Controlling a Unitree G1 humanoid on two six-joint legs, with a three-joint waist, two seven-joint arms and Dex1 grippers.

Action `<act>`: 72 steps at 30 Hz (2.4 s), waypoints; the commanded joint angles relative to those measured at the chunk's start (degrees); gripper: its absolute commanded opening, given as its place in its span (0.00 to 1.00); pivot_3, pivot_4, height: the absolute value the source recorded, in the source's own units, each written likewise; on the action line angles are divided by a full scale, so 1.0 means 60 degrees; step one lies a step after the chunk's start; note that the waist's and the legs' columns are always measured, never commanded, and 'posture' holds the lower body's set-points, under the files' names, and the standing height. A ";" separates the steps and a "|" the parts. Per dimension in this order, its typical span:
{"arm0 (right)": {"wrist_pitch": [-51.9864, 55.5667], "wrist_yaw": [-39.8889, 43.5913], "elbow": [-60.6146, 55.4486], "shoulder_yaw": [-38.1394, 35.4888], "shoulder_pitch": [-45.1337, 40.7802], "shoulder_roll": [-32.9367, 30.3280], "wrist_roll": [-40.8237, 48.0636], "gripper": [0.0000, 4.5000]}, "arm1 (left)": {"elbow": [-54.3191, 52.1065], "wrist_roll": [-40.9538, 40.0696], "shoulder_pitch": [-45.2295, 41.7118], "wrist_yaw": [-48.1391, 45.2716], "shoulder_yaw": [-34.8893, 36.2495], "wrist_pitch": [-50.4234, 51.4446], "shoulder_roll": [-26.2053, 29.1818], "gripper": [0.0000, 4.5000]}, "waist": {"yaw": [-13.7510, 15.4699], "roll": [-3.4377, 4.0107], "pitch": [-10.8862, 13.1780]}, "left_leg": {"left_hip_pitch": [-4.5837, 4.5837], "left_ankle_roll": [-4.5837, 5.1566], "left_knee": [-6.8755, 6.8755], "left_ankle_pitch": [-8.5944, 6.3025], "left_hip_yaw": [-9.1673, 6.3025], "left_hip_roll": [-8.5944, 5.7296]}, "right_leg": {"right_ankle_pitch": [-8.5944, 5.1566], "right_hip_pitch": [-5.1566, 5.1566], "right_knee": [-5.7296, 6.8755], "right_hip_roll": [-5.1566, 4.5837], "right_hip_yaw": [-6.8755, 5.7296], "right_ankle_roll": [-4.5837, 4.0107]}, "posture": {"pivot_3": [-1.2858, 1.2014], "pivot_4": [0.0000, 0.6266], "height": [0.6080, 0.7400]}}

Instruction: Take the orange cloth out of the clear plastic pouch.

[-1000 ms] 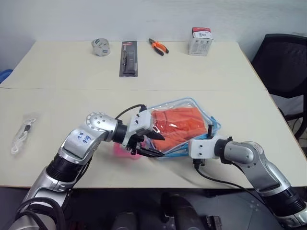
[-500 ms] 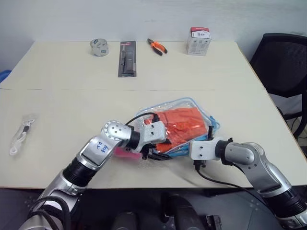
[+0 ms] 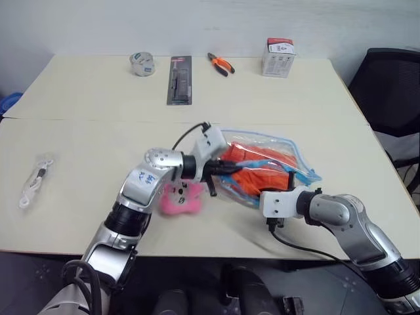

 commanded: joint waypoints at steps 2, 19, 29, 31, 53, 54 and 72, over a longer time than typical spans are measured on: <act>-0.0336 0.0160 -0.1164 -0.0278 0.0265 0.0001 0.0613 0.00 | 0.0718 0.0579 -0.0261 0.0756 0.0056 -0.0516 0.0037 0.00 | -0.0013 0.0000 0.0000 | 0.0004 -0.0003 -0.0004 0.0001 0.0003 0.0003 | 0.0000 0.0000 0.0003 0.0003 -0.0001 0.0000 | 0.52 0.24 1.00; -0.0537 0.1361 -0.3445 -0.1645 0.2397 -0.1343 0.2355 0.00 | 0.2145 0.1806 -0.0510 0.1314 -0.0385 -0.2884 -0.0637 0.00 | 0.0048 -0.0001 0.0000 | 0.0002 -0.0004 -0.0003 0.0000 -0.0003 -0.0009 | 0.0003 0.0008 -0.0009 0.0000 -0.0013 0.0006 | 0.52 0.24 1.00; -0.2156 0.2533 -0.2927 -0.3598 0.5215 -0.3262 0.2575 0.00 | 0.6268 0.2558 -0.2404 0.2394 0.0467 -0.4832 0.0680 0.00 | -0.0065 -0.0021 0.0011 | 0.0028 -0.0004 -0.0027 0.0000 0.0006 -0.0025 | 0.0008 0.0022 -0.0037 0.0007 -0.0013 0.0012 | 0.52 0.24 1.00; -0.2404 0.2264 -0.2235 -0.4126 0.5288 -0.3293 0.2320 0.00 | 0.6454 0.2616 -0.2364 0.1894 0.0439 -0.5198 0.1127 0.00 | -0.0087 -0.0021 0.0011 | 0.0033 -0.0009 -0.0029 0.0001 0.0012 -0.0013 | 0.0009 0.0021 -0.0033 0.0009 -0.0016 0.0009 | 0.52 0.24 1.00; 0.1176 -0.0846 0.4886 -0.4763 0.0517 -0.1304 0.3706 0.00 | 0.0413 0.2048 0.2068 -0.2636 -0.0217 -0.5536 0.3600 0.00 | 0.0016 -0.0014 0.0008 | 0.0002 -0.0002 -0.0013 0.0006 0.0099 0.0019 | 0.0003 -0.0007 0.0015 -0.0013 -0.0014 -0.0007 | 0.52 0.24 1.00; 0.1086 -0.1012 0.5100 -0.4899 0.0581 -0.1351 0.3714 0.00 | 0.0432 0.2042 0.2093 -0.2692 -0.0196 -0.5628 0.3635 0.00 | 0.0011 -0.0013 0.0008 | 0.0002 -0.0002 -0.0013 0.0006 0.0101 0.0019 | 0.0003 -0.0008 0.0014 -0.0013 -0.0013 -0.0007 | 0.52 0.24 1.00; 0.2401 -0.0203 0.0357 -0.5092 0.2810 -0.0945 0.5236 0.62 | -0.0301 0.0570 0.2487 -0.3946 0.0426 -0.5250 0.3941 0.22 | -0.0078 0.0016 0.0004 | 0.0024 -0.0011 -0.0018 0.0001 0.0046 0.0018 | 0.0004 -0.0008 0.0000 -0.0002 0.0018 -0.0004 | 0.52 0.24 1.00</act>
